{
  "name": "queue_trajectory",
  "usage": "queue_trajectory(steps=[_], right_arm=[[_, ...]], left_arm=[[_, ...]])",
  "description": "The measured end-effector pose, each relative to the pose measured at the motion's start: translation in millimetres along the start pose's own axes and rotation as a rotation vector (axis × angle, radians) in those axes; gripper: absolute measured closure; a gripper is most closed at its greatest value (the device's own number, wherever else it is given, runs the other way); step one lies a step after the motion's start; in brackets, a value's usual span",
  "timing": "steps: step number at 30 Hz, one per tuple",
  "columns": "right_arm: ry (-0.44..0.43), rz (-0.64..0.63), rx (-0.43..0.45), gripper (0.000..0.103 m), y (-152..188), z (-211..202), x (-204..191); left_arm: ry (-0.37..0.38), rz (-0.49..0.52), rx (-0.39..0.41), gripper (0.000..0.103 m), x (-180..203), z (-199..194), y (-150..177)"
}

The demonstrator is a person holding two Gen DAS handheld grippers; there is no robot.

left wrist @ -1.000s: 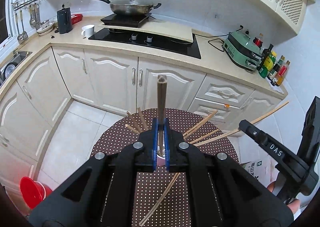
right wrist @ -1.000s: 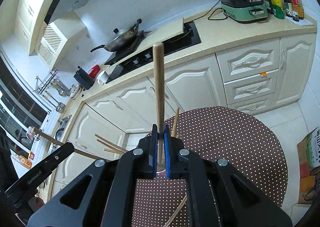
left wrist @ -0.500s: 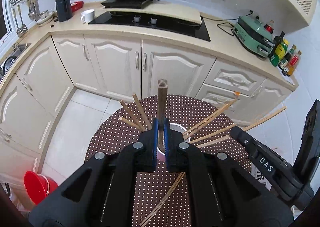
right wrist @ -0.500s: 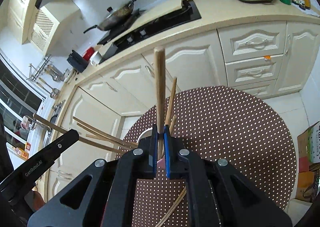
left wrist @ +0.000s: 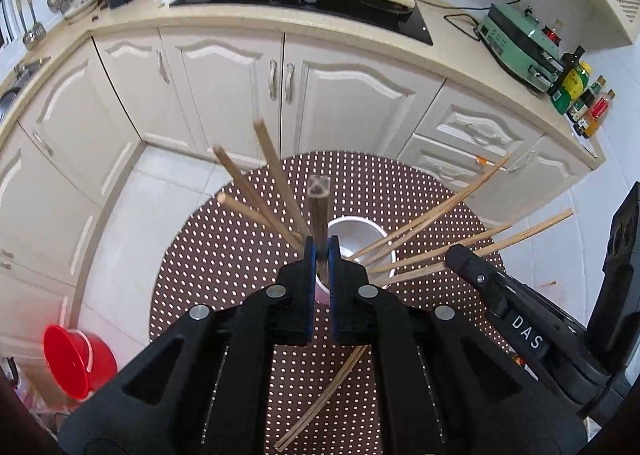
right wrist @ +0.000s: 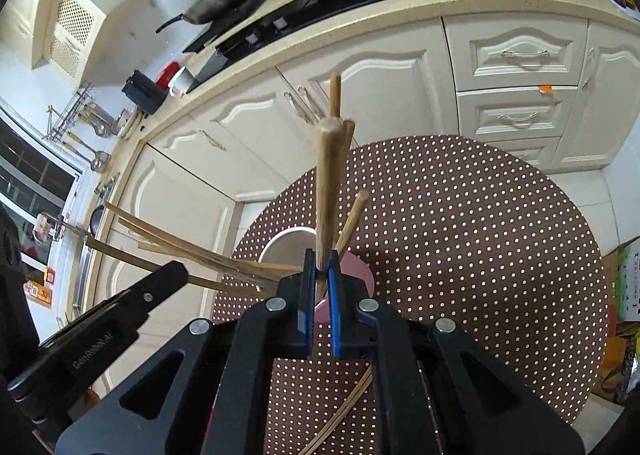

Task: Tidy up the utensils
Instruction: 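Lower the chopsticks into the pink cup and open both grippers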

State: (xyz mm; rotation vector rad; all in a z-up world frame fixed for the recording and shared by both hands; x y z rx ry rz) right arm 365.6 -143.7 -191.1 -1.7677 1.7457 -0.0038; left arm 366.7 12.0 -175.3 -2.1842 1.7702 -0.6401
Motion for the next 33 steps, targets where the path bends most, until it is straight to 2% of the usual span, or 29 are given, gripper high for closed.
queue_trajectory(steps=[2,8,12,15,16,18,19,20,22,27,33], right_arm=[[0.0,0.0,-0.009,0.098,0.9,4.0,-0.5],[0.0,-0.008,-0.041,0.098,4.5,14.1,-5.3],[-0.007,-0.012,-0.044,0.094,4.1,13.0,-7.0],[-0.002,-0.008,-0.046,0.087,4.4,11.8,-5.8],[-0.002,-0.003,-0.045,0.082,5.0,11.3,-4.9],[-0.002,0.009,-0.045,0.078,7.4,10.0,-2.7],[-0.001,0.013,-0.045,0.077,8.8,9.0,-1.6],[0.0,0.016,-0.044,0.076,10.0,7.1,-0.8],[0.004,0.015,-0.042,0.071,11.2,4.7,-0.1],[0.01,0.016,-0.028,0.064,13.6,-3.0,1.6],[0.015,0.022,-0.025,0.06,19.7,-9.6,2.3]], left_arm=[[0.002,-0.009,-0.015,0.097,-2.6,6.3,1.8],[0.006,0.006,0.017,0.096,-5.5,9.0,0.8],[0.024,0.011,0.031,0.096,-7.5,8.7,0.7],[0.044,0.034,0.008,0.096,-5.1,9.5,2.8],[0.043,0.039,0.003,0.093,-4.8,9.5,3.7],[0.044,0.04,-0.001,0.078,-3.8,8.5,5.9],[0.051,0.035,0.01,0.058,-3.4,6.1,6.7],[0.055,0.031,0.037,0.049,-3.2,1.6,6.9],[0.048,0.04,0.067,0.049,-2.1,-5.0,7.2],[0.033,0.05,0.057,0.049,-0.9,-6.1,10.2],[0.019,0.05,0.054,0.049,-4.9,-8.8,14.8]])
Point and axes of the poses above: each gripper's, at about its wrist camera, not at the fingertips, and z roughly the way its jaws point, x to its right, y to its underside, the point moved 6 cm from there along z, roughly the way its jaws point, and after that the axes turned 2 degrees about -z, right-handed, at the moved point
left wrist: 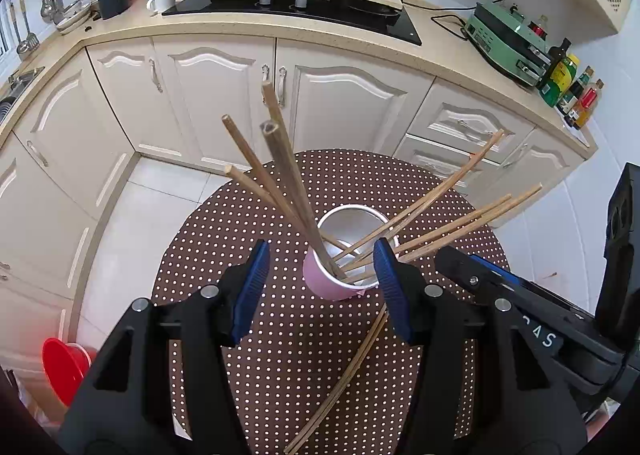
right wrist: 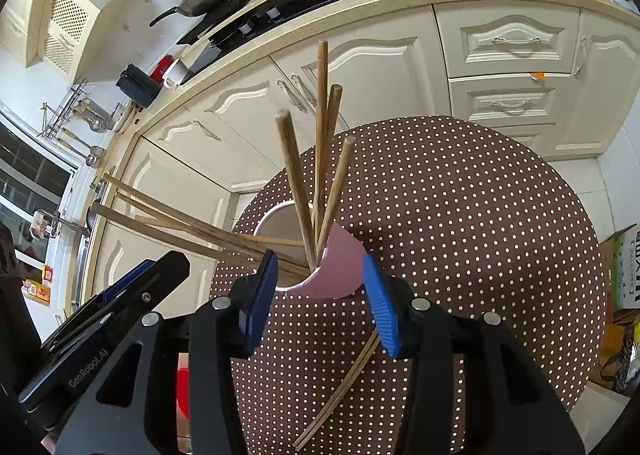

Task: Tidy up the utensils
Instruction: 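Lower the chopsticks into the pink cup and open both grippers, then move both grippers back down to the remaining chopsticks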

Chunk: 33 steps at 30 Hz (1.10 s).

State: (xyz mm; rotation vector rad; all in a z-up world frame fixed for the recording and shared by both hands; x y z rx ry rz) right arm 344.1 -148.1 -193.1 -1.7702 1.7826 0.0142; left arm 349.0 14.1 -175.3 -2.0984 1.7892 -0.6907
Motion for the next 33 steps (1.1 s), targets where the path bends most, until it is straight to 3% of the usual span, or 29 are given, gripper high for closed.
queue_trajectory(steps=[15,22,33], right_arm=[[0.032,0.013,0.028,0.037,19.1,-21.6,1.1],[0.059,0.043,0.024,0.022,33.3,-24.5,8.6],[0.114,0.129,-0.025,0.014,60.3,-14.1,28.5]], left_arm=[[-0.023,0.02,0.007,0.048,-1.8,-13.4,13.7],[-0.045,0.032,-0.017,0.04,-8.4,-16.8,26.9],[-0.063,0.049,-0.059,0.035,-23.8,-12.0,41.1]])
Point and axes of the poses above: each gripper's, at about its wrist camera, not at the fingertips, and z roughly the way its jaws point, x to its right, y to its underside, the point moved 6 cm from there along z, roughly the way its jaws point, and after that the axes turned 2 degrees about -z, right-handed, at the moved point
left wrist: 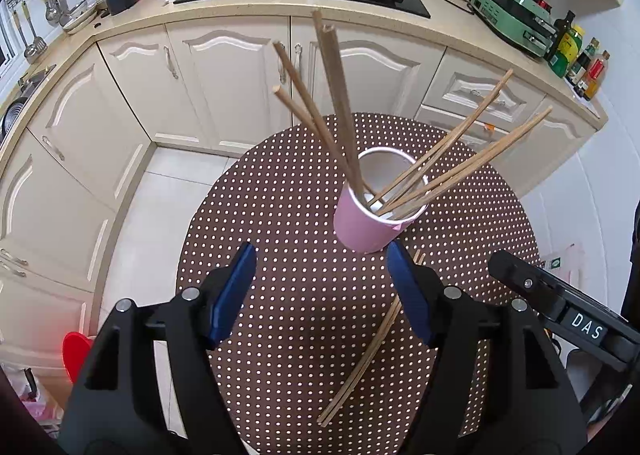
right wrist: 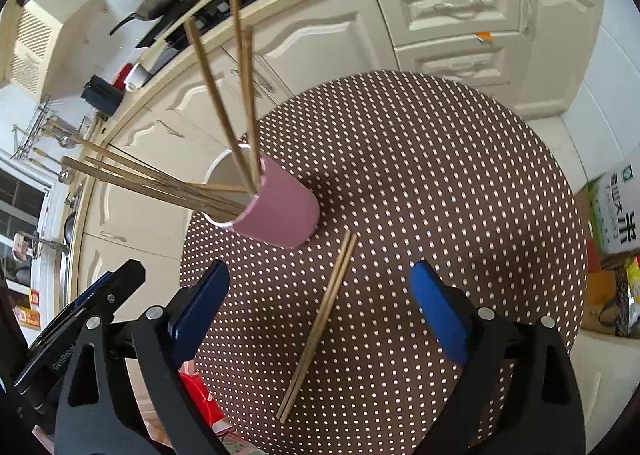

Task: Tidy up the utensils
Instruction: 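Move both grippers back down to the remaining chopsticks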

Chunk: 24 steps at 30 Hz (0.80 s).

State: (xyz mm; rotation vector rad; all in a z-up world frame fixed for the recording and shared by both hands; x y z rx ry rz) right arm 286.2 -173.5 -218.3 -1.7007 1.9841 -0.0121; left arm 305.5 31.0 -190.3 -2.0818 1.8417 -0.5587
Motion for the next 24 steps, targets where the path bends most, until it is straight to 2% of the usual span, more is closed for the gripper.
queue_trajectory(steps=[11,24], right_arm=[[0.077,0.092,-0.046,0.01,30.8,30.9,18.5],[0.178,0.175,-0.108,0.01,81.5,82.8,29.7]], left_arm=[[0.017,0.073,-0.071,0.033,-5.5,23.4,14.7],[0.042,0.225,-0.195,0.033,-7.7,70.5,42.6]])
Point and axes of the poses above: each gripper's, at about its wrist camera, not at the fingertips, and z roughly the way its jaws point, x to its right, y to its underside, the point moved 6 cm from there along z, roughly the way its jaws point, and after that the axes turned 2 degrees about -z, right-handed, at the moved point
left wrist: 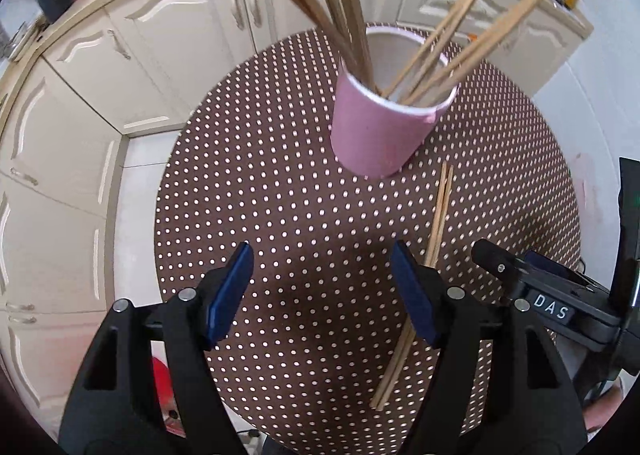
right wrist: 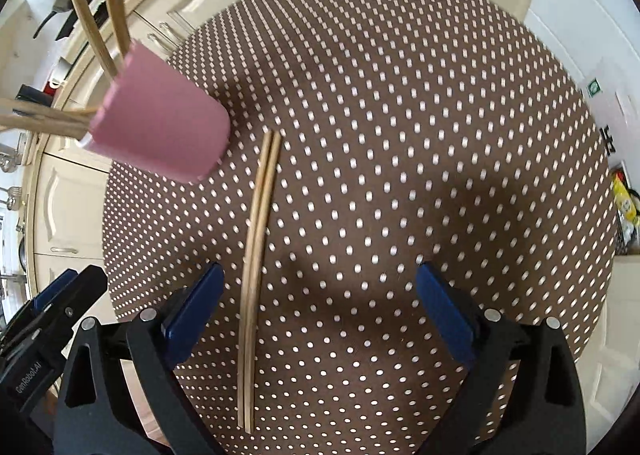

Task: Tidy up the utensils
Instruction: 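Move both grippers back down to the remaining chopsticks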

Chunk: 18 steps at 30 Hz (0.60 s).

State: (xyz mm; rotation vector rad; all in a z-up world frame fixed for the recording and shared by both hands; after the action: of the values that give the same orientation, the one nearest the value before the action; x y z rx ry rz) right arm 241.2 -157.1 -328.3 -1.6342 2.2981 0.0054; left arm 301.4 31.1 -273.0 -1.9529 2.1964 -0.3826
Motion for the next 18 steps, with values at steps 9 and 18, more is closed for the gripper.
queue_trajectory(steps=[9,18], right_arm=[[0.088,0.053,0.03,0.009,26.9,21.6,-7.5],[0.223,0.013,0.084,0.007,37.0,35.3,-28.6]], left_arm=[[0.024,0.095,-0.068,0.033,-4.2,33.2,6.7],[0.047,0.148,-0.076,0.033,-11.0,52.2,-1.4]])
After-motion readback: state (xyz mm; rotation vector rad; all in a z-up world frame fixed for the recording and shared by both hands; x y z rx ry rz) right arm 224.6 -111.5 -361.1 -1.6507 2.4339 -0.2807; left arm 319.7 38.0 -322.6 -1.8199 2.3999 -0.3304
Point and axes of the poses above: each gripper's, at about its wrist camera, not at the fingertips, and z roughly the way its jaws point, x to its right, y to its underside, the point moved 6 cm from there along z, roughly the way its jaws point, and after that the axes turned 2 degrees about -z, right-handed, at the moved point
